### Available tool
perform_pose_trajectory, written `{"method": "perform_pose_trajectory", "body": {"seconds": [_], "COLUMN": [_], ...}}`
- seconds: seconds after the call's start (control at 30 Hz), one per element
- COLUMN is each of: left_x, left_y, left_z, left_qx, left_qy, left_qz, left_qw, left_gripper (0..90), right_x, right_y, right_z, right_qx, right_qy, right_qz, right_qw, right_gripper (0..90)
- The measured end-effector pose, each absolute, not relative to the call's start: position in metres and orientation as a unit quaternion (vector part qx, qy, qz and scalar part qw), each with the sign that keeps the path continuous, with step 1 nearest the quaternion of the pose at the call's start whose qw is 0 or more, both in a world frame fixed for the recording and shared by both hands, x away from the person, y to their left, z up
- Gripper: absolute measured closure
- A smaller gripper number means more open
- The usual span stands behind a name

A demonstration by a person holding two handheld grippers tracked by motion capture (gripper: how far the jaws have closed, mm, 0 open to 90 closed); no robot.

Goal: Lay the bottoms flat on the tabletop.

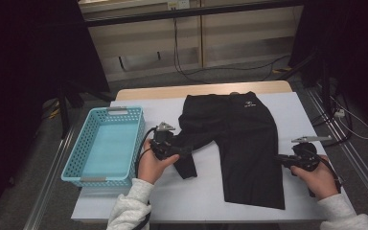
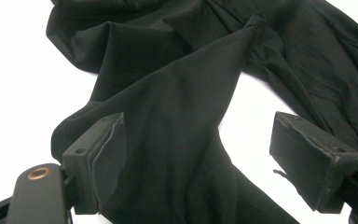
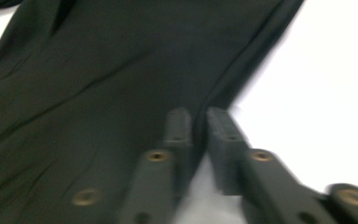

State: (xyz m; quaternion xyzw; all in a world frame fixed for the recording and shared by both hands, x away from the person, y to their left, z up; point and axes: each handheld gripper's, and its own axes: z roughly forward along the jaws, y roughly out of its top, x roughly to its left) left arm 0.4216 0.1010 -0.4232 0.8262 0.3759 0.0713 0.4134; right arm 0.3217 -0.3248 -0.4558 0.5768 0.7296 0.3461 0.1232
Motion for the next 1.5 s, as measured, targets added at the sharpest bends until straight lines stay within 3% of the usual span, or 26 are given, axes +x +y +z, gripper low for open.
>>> {"method": "perform_pose_trajectory", "body": {"seconds": [0.47, 0.57, 0.77, 0.97, 1.1, 1.27, 1.4, 1.5], "left_x": [0.423, 0.423, 0.422, 0.422, 0.423, 0.423, 0.422, 0.421], "left_y": [0.1, 0.1, 0.1, 0.102, 0.103, 0.105, 0.108, 0.111], "left_z": [-0.423, -0.422, -0.423, -0.426, -0.427, -0.427, -0.426, -0.425], "left_qx": [0.827, 0.826, 0.829, 0.827, 0.827, 0.828, 0.827, 0.825], "left_qy": [0.375, 0.376, 0.375, 0.38, 0.383, 0.383, 0.386, 0.388], "left_qz": [0.071, 0.071, 0.068, 0.069, 0.07, 0.073, 0.076, 0.077], "left_qw": [0.412, 0.413, 0.41, 0.408, 0.406, 0.403, 0.402, 0.404], "left_gripper": [18.6, 18.6, 18.5, 18.4, 18.4, 18.2, 18.0, 17.9], "right_x": [0.312, 0.313, 0.317, 0.326, 0.333, 0.34, 0.342, 0.343], "right_y": [-0.357, -0.352, -0.327, -0.293, -0.267, -0.233, -0.208, -0.196], "right_z": [-0.453, -0.451, -0.443, -0.441, -0.443, -0.448, -0.453, -0.459], "right_qx": [0.578, 0.567, 0.529, 0.49, 0.471, 0.444, 0.423, 0.411], "right_qy": [0.732, 0.739, 0.759, 0.775, 0.781, 0.801, 0.817, 0.828], "right_qz": [0.337, 0.336, 0.337, 0.365, 0.38, 0.376, 0.368, 0.353], "right_qw": [0.127, 0.14, 0.175, 0.162, 0.152, 0.14, 0.135, 0.142], "right_gripper": [90.0, 78.5, 60.5, 51.9, 51.3, 59.0, 53.4, 56.1]}}
